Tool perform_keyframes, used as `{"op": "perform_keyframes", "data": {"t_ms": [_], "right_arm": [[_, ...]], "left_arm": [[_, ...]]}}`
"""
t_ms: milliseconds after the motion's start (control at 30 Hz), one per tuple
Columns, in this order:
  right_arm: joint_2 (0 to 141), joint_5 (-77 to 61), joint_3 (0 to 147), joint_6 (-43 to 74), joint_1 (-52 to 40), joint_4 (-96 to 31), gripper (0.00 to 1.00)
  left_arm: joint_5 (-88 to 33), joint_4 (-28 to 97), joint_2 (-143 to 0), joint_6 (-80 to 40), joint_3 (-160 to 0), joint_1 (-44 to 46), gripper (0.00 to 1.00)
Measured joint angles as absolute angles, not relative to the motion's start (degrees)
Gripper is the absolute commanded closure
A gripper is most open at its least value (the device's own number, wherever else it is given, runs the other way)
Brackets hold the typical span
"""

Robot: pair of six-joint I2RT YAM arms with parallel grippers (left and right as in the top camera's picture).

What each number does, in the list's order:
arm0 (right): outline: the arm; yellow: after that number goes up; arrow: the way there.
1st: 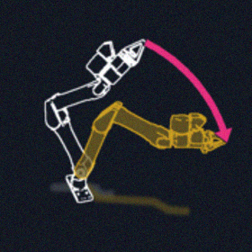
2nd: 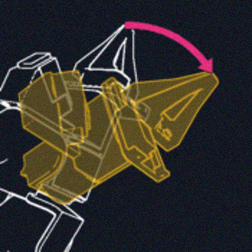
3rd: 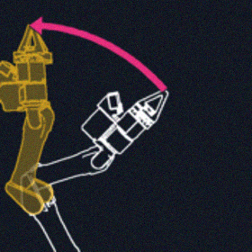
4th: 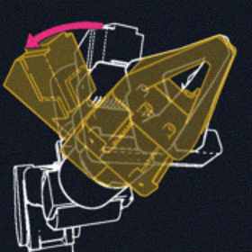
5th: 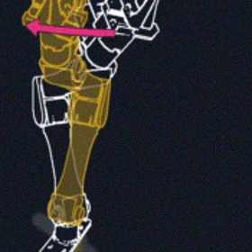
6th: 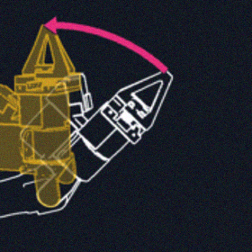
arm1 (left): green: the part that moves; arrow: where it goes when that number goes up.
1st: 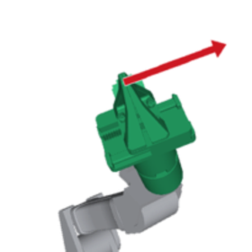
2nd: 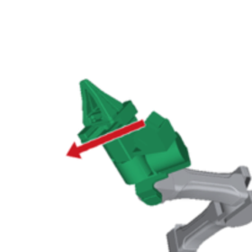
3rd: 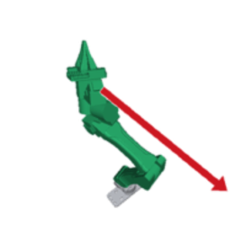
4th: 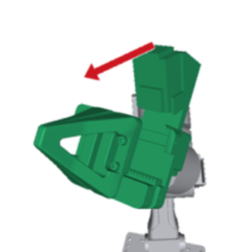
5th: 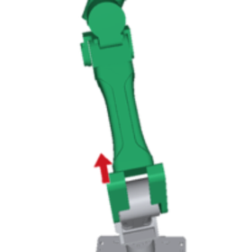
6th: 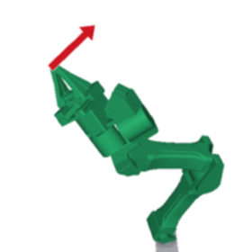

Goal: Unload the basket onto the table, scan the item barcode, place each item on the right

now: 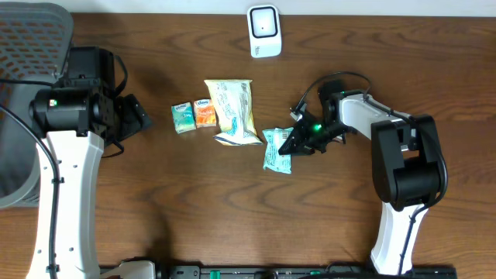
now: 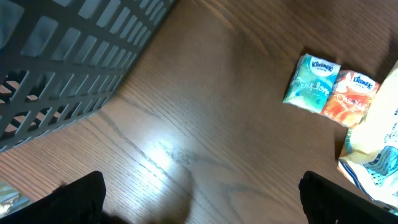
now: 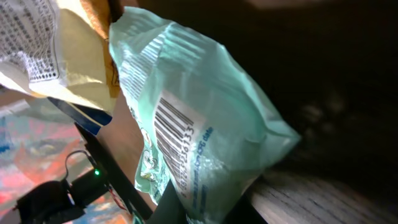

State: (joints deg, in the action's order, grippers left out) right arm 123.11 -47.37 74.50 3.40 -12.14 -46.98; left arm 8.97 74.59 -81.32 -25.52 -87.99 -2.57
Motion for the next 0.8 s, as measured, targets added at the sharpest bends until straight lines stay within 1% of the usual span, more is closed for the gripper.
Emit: {"op": "perform_keyframes", "data": {"t_ms": [367,600,800], "right_arm": [[123.11,-47.77,76.18,3.73,-11.97,-49.56,0.99],[121.97,-50.26,84.09,-3.27,-11.46,-56.12,0.99],[114.65,-50.81,89.25,-9.28,-12.56,-56.8,0.99]], "left_arm": [[8.97,74.59,-81.32,-25.52,-87.99,-2.57,0.02],[8.97,74.59,-81.32,-25.54,-87.99,-2.57,0.02],[8.97,74.59,-81.32,-25.52,-87.99,-2.59,0.02]]}}
